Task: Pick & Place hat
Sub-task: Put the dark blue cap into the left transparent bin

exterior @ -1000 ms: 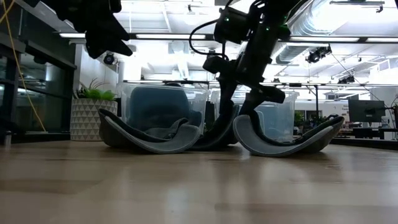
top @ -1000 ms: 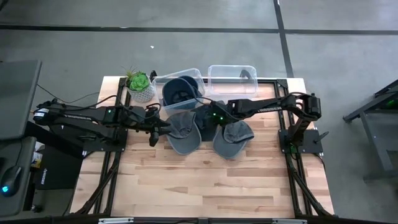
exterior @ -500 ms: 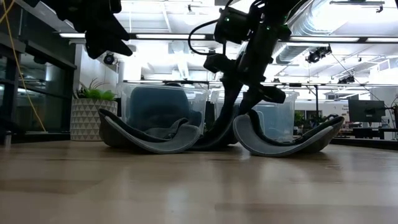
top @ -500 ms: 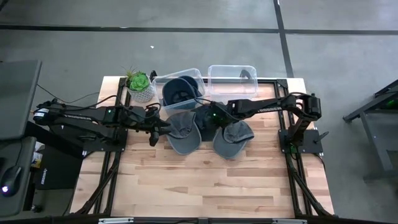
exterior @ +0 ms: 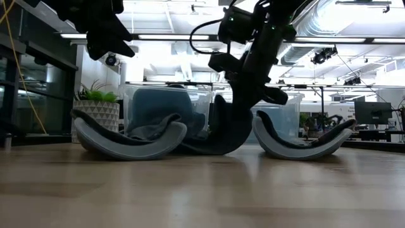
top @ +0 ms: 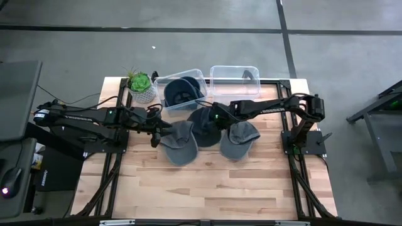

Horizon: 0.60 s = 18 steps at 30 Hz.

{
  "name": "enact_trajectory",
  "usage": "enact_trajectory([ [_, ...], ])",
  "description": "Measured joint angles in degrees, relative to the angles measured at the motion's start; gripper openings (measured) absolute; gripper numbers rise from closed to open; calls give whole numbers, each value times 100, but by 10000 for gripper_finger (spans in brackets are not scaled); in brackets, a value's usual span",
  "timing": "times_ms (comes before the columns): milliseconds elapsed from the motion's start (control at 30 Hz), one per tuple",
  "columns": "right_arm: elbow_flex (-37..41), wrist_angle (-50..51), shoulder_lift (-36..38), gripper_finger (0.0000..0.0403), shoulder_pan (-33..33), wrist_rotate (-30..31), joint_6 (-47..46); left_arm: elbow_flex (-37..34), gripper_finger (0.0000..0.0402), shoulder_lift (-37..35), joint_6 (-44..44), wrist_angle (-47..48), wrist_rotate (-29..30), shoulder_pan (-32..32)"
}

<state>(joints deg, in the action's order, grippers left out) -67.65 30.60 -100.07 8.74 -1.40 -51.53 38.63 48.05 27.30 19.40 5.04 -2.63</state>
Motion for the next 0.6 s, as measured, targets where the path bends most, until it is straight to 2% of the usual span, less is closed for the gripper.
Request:
enact_trajectory([
  [167,-105,160,201,4,-135,90,130,0,128,0,19,-2,-2,-1],
  [467,-457,1310,873,2,-522,554,277,0,128,0,52,-117,-44,0],
  [600,-473,1520,1249,2,-682,747,363,0,128,0,62,-377,-46,0],
])
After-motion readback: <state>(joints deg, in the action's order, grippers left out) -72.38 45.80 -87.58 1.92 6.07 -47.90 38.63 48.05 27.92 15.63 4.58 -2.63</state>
